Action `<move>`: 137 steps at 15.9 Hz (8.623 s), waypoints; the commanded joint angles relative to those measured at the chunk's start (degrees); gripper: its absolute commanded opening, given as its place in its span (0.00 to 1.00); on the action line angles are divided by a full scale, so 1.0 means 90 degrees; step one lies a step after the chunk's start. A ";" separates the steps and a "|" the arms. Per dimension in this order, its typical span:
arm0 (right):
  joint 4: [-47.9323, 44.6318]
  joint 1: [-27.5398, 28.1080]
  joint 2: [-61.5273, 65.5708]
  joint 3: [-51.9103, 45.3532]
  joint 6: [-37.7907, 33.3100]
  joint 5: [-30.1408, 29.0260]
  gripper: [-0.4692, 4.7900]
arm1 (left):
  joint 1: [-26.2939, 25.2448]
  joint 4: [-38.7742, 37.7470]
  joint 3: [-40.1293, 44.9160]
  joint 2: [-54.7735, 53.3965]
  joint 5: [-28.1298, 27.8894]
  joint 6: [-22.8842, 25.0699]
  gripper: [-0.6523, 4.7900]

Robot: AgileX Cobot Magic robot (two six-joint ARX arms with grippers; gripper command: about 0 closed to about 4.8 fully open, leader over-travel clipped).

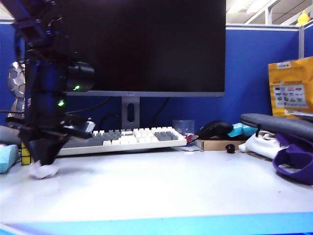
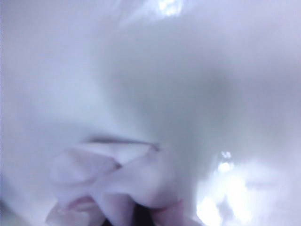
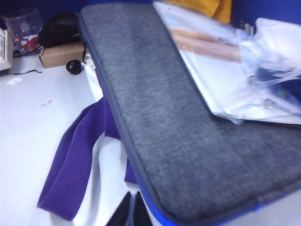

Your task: Use the wet wipes on the table to wipe the cherry juice off the table, then put the wipes back on the table.

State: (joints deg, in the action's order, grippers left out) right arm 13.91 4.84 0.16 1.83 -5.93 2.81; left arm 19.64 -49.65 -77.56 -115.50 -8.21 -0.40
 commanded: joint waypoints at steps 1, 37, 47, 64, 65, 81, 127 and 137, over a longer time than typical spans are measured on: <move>-0.0012 0.0007 -0.0002 0.0000 0.0015 0.0002 0.09 | -0.0049 -0.2492 0.1107 -0.0418 0.0770 0.0219 0.11; -0.0015 0.0005 -0.0002 0.0000 0.0015 0.0002 0.09 | 0.0595 0.0114 -0.0486 -0.0211 -0.0250 -0.0134 0.11; -0.0015 0.0005 -0.0002 0.0000 0.0015 0.0002 0.09 | 0.0372 -0.0916 -0.0486 -0.0211 0.2538 -0.0063 0.11; -0.0012 0.0005 -0.0002 0.0000 0.0015 0.0002 0.09 | 0.0525 0.1275 -0.1112 -0.0223 0.0816 -0.0709 0.11; -0.0015 0.0005 -0.0002 0.0000 0.0015 0.0002 0.09 | 0.0510 0.1443 -0.1270 -0.0270 0.0816 -0.0835 0.11; -0.0012 0.0005 -0.0002 0.0000 0.0015 0.0002 0.09 | -0.0656 0.0160 -0.2618 -0.1455 0.0959 -0.0690 0.11; -0.0012 0.0005 -0.0002 0.0000 0.0015 0.0002 0.09 | 0.1605 0.1207 -0.4745 -0.1931 0.2526 -0.1481 0.11; -0.0012 0.0005 -0.0002 0.0000 0.0015 0.0002 0.09 | 0.2421 0.4505 -0.4767 -0.2766 0.2645 -0.3203 0.11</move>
State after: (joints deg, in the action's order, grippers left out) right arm 13.91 4.84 0.16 1.83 -5.93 2.83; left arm 41.45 -9.63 -120.29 -139.83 13.54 -26.65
